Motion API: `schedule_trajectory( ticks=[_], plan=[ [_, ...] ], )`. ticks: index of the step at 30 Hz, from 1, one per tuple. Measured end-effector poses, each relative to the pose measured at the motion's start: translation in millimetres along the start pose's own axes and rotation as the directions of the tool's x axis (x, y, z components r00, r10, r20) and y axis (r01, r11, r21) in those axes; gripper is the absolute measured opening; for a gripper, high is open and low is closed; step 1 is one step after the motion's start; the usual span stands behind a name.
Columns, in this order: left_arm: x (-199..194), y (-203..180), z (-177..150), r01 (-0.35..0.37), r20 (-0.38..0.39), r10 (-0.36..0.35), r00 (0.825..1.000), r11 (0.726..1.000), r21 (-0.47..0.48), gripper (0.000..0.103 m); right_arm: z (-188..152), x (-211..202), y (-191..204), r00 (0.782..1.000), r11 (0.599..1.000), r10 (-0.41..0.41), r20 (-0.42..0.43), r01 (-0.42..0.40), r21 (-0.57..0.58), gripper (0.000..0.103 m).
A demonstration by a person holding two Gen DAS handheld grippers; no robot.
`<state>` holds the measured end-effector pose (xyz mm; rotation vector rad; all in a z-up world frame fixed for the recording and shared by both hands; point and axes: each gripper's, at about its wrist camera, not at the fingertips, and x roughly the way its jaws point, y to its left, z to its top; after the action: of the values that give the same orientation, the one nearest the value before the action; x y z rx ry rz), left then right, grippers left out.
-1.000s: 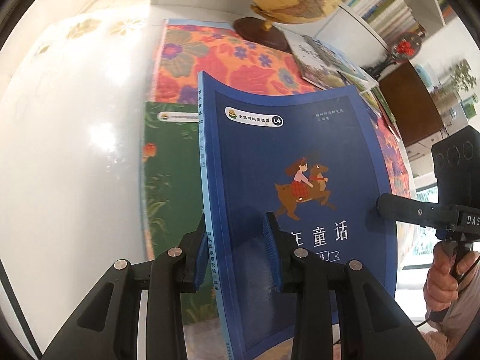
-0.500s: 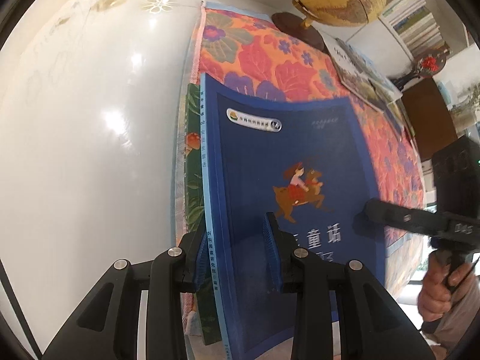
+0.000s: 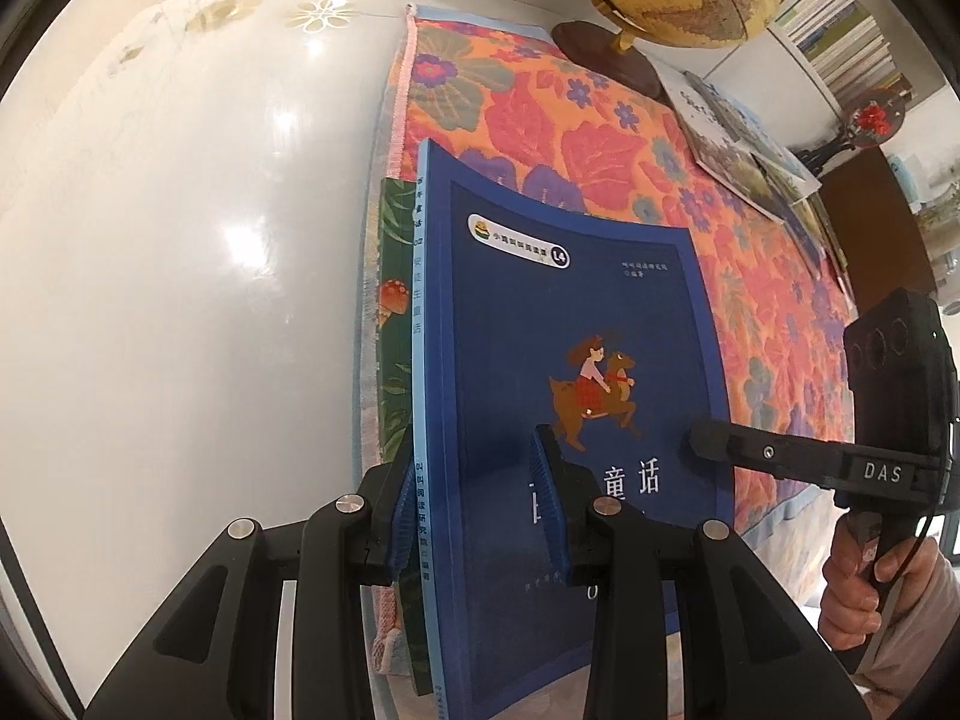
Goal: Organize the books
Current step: 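Lower the blue book onto the beetle book and open both tools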
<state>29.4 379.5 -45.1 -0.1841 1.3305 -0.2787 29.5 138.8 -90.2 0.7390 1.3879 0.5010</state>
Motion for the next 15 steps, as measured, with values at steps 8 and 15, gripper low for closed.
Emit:
schedule_trajectory(
  ticks=[8,15],
  plan=[
    [-12,-1,8,-0.116,0.013,0.116,0.993,0.993,-0.002,0.036,2,-18,-13,1.000,1.000,0.015,0.002,-0.015,0.000,0.023],
    [-41,-20,24,-0.192,0.088,0.194,0.977,0.981,-0.025,0.038,10,-72,-29,0.997,0.998,0.049,0.063,-0.047,-0.031,0.023]
  ],
)
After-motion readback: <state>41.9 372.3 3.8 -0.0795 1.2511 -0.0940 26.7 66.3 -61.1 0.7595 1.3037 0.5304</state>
